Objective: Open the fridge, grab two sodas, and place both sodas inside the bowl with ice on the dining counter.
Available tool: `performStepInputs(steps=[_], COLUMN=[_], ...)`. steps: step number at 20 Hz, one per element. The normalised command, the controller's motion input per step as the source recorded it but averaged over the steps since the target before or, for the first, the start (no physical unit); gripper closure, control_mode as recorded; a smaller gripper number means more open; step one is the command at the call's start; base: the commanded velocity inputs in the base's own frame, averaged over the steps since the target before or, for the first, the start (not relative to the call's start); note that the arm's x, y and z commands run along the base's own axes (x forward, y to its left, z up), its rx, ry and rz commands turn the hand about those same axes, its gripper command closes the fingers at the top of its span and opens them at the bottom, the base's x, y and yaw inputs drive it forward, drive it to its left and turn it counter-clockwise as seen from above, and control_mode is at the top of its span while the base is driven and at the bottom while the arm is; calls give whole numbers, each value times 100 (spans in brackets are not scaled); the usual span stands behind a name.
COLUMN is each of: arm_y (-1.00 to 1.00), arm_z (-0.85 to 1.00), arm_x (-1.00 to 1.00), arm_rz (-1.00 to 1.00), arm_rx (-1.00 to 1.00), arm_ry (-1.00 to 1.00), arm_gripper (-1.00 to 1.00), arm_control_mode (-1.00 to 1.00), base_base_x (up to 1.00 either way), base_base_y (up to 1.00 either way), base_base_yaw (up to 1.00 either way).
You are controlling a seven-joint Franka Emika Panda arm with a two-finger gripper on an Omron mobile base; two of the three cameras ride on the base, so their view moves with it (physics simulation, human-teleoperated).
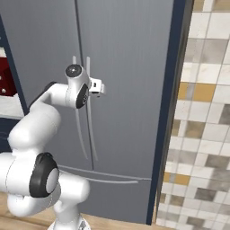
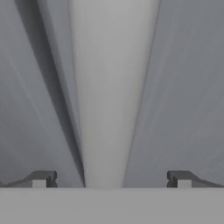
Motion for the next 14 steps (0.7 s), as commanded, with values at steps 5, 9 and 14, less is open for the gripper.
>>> performStepInputs(steps=[5,9,14], arm_y=[0,0,0], arm_z=[-23,-9,-3], arm_x=[26,17,-3], arm_rz=[0,0,-2], arm_rx=[0,0,0], arm_ry=[0,0,0], arm_gripper=[-100,100,100], arm_control_mode=[-100,-100,-100], base_base_x=[0,0,0], base_base_y=[0,0,0], base_base_yaw=[0,0,0])
